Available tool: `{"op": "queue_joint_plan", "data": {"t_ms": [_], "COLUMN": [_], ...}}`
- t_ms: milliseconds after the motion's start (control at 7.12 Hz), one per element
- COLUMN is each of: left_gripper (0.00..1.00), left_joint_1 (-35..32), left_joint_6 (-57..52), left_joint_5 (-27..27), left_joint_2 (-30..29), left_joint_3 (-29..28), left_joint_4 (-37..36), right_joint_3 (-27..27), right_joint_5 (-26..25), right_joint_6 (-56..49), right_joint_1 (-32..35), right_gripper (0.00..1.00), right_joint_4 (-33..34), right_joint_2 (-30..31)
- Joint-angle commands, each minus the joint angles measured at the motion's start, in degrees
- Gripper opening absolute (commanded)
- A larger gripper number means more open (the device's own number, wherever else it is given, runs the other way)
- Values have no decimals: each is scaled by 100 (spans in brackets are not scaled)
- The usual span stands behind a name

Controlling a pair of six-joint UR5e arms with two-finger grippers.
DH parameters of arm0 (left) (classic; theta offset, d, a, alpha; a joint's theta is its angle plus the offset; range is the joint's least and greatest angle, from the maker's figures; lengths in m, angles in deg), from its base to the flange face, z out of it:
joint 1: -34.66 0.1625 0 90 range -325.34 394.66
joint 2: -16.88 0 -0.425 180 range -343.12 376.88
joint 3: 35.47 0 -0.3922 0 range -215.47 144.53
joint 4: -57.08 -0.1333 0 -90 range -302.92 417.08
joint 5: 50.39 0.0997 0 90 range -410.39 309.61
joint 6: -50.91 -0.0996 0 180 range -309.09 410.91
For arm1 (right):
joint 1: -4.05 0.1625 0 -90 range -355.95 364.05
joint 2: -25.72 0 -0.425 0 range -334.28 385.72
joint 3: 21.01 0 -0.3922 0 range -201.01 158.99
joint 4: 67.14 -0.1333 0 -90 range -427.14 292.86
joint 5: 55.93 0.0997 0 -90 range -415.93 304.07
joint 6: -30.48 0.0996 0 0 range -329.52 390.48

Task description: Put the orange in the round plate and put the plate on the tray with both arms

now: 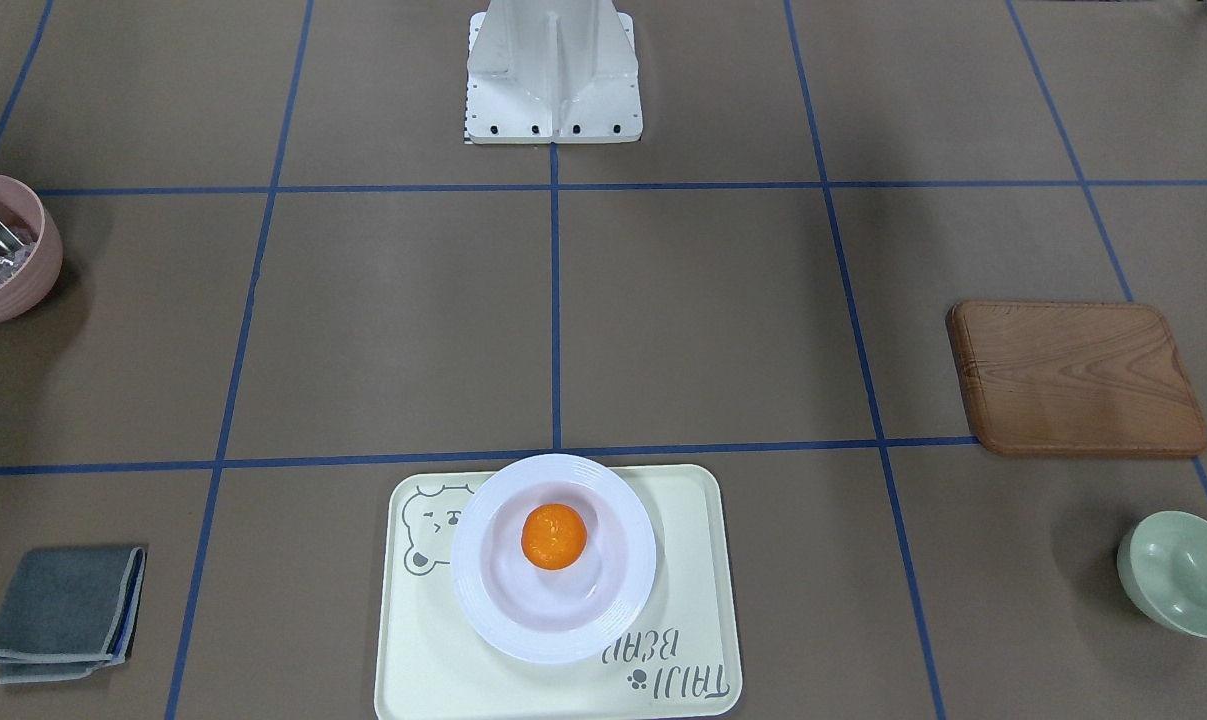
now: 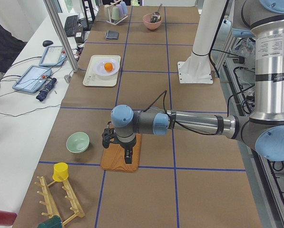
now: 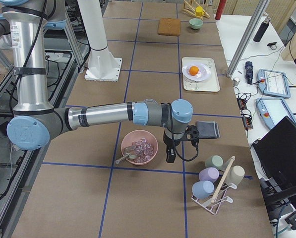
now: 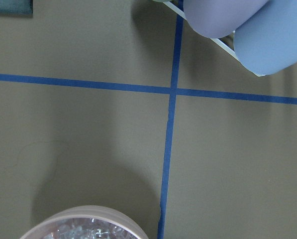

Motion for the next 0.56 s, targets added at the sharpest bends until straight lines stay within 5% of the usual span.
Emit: {"op": "queue_joint_plan", "data": {"t_ms": [0,421], "left_gripper": [99,99], "left_joint_1": [1,1], "left_joint_6": [0,0], "left_joint_5": [10,10], "left_joint_2": [-2,-2], "left_joint_3": [-36,-71], "left_joint_4": [0,9], "right_joint_3": [280,352], "right_joint_5": [288,545], "right_joint_6": [-8,-8], "right_joint_1": [134,320], "right_gripper": [100,100], "right_joint_4": [-5,-5], "right_joint_2": [123,141]}}
